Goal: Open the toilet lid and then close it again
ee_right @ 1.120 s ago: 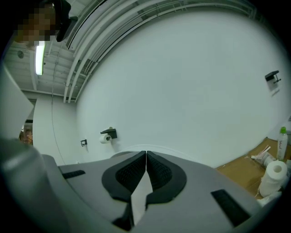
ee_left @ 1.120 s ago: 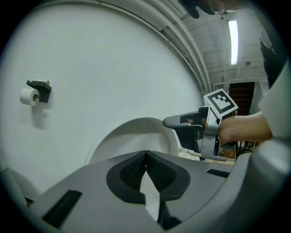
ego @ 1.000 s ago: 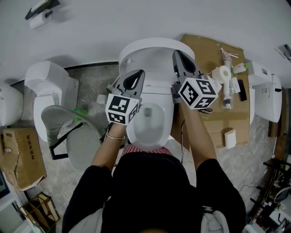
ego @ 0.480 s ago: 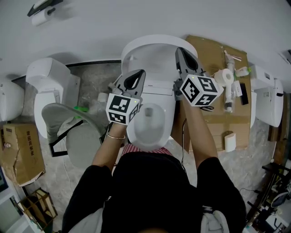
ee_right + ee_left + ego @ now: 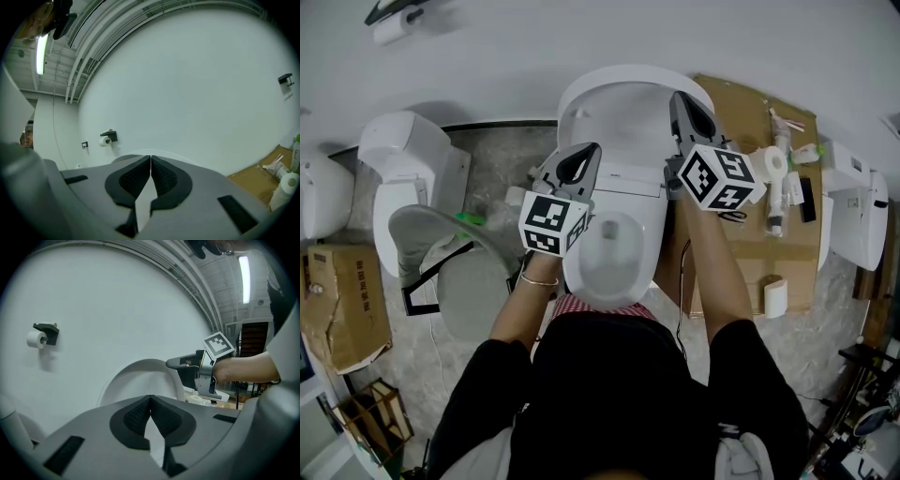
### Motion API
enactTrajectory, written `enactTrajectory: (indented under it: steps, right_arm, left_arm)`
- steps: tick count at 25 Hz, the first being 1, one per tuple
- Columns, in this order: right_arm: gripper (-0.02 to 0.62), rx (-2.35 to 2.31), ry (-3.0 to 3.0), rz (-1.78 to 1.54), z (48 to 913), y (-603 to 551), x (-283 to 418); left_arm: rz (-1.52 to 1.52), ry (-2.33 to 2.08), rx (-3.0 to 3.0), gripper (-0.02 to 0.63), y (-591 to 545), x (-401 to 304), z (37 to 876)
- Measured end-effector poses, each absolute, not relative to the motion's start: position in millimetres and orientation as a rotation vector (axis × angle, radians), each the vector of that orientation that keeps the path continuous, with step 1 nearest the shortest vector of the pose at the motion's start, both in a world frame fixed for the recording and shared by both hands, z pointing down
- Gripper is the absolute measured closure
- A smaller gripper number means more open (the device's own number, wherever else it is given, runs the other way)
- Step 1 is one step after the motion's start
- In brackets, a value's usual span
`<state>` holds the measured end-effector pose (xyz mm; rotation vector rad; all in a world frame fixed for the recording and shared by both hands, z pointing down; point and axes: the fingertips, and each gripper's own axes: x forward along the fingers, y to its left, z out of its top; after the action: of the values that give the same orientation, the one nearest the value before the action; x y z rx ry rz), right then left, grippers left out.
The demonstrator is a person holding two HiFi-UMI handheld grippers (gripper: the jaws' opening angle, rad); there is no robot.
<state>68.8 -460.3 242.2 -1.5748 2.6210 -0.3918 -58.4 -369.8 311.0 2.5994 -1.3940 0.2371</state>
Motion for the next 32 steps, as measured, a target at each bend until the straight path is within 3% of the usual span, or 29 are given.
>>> enactTrajectory:
  steps: [32]
  right_arm:
    - [0.574, -1.581, 2.639, -0.388, 245, -492, 67]
  left_arm:
    - [0.237, -1.427, 2.584, 0.603, -369, -69, 306]
